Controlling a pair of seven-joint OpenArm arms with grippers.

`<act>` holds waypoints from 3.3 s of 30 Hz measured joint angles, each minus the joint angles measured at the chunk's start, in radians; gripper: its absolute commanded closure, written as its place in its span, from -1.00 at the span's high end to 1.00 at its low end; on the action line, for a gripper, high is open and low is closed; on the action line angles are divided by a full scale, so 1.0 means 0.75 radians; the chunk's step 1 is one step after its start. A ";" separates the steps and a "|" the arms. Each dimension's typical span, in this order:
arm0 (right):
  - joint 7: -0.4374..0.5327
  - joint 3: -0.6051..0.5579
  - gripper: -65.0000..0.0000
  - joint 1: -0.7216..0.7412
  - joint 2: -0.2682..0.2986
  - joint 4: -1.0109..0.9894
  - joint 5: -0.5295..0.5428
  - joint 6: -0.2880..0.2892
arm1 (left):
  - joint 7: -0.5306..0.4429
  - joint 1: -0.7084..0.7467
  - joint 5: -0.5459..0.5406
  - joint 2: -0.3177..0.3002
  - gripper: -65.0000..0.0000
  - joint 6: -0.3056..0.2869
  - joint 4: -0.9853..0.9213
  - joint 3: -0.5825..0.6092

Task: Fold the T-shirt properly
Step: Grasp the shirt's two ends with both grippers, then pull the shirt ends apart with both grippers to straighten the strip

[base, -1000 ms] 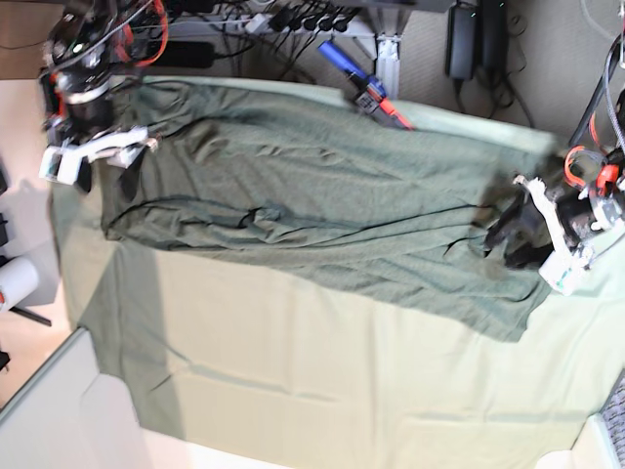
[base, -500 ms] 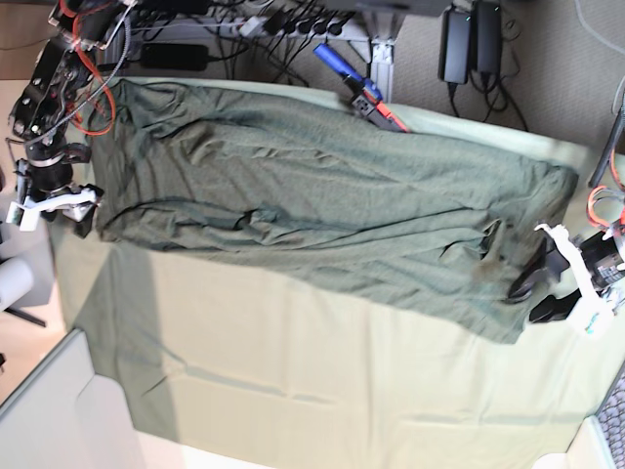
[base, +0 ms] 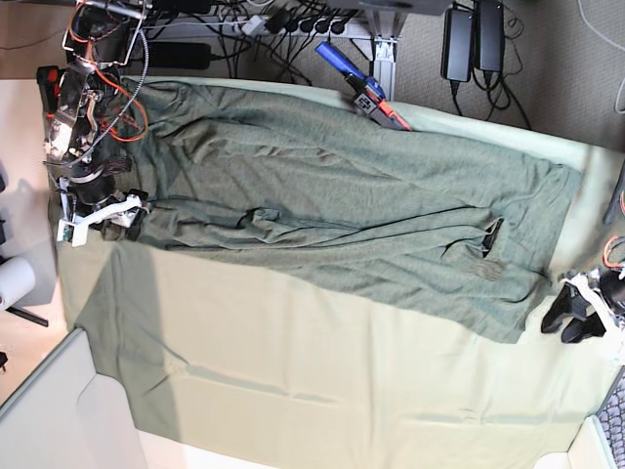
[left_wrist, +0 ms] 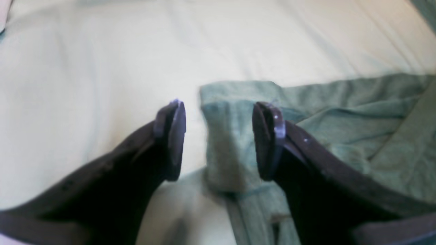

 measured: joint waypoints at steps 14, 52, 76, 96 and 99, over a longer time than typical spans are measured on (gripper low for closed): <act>0.002 -0.001 0.28 0.000 0.000 0.000 0.001 0.000 | -0.126 -0.208 0.196 0.194 0.07 0.034 -0.411 0.119; -0.164 0.153 -1.00 -0.072 0.000 0.110 0.182 0.000 | 0.060 0.205 0.183 0.076 -0.98 -0.039 0.287 0.053; -0.209 0.177 -1.00 -0.267 0.002 0.300 0.161 0.000 | 0.149 0.373 0.086 0.036 -0.94 -0.038 0.360 0.000; -0.237 0.261 -1.00 -0.374 0.004 0.366 0.171 0.006 | 0.252 0.372 -0.132 0.035 -0.95 -0.037 0.360 -0.208; -0.232 0.261 -1.00 -0.370 0.004 0.367 0.171 0.006 | 0.301 0.372 -0.136 0.035 -0.94 -0.037 0.360 -0.208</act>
